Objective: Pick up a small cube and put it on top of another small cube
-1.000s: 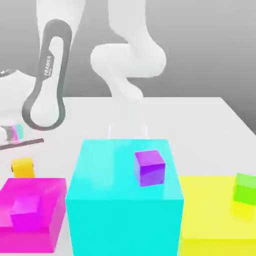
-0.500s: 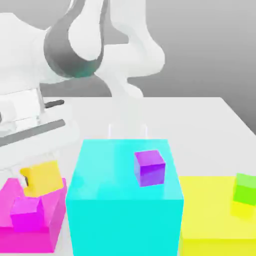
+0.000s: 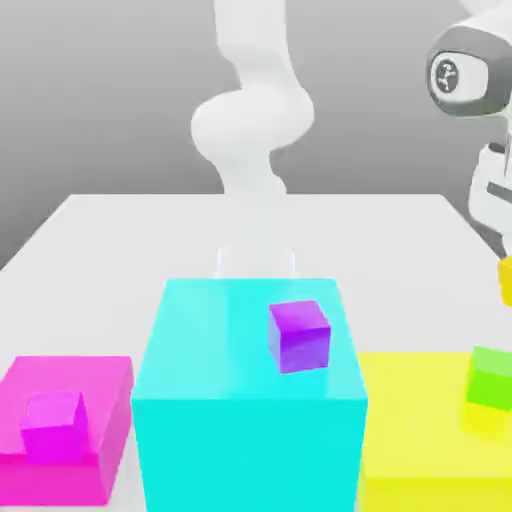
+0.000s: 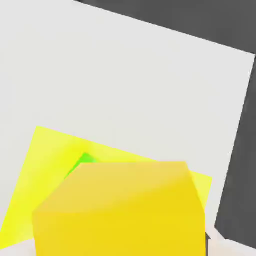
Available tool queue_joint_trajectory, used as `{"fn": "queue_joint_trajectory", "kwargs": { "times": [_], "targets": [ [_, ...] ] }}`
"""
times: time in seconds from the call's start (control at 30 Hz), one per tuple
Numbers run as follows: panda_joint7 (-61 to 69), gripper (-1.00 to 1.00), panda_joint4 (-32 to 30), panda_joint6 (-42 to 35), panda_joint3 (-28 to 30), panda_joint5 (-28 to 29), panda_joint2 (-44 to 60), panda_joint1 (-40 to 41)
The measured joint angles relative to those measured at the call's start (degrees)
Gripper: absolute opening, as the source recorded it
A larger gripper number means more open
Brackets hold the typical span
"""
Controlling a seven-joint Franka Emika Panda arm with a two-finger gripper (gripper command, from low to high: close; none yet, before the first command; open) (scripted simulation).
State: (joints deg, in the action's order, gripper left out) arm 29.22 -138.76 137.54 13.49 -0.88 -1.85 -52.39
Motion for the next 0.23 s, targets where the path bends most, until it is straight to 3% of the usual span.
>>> {"fn": "queue_joint_trajectory", "kwargs": {
  "times": [0.1,0.13,0.23],
  "targets": [
    [1.11,-1.0,-1.78,6.13,-0.05,-0.86,5.12,-0.18],
    [1.43,1.0,-2.13,7.68,-0.09,-1.25,6.4,-0.05],
    [1.43,1.0,-2.13,7.68,-0.09,-1.25,6.4,-0.05]
  ]
}}
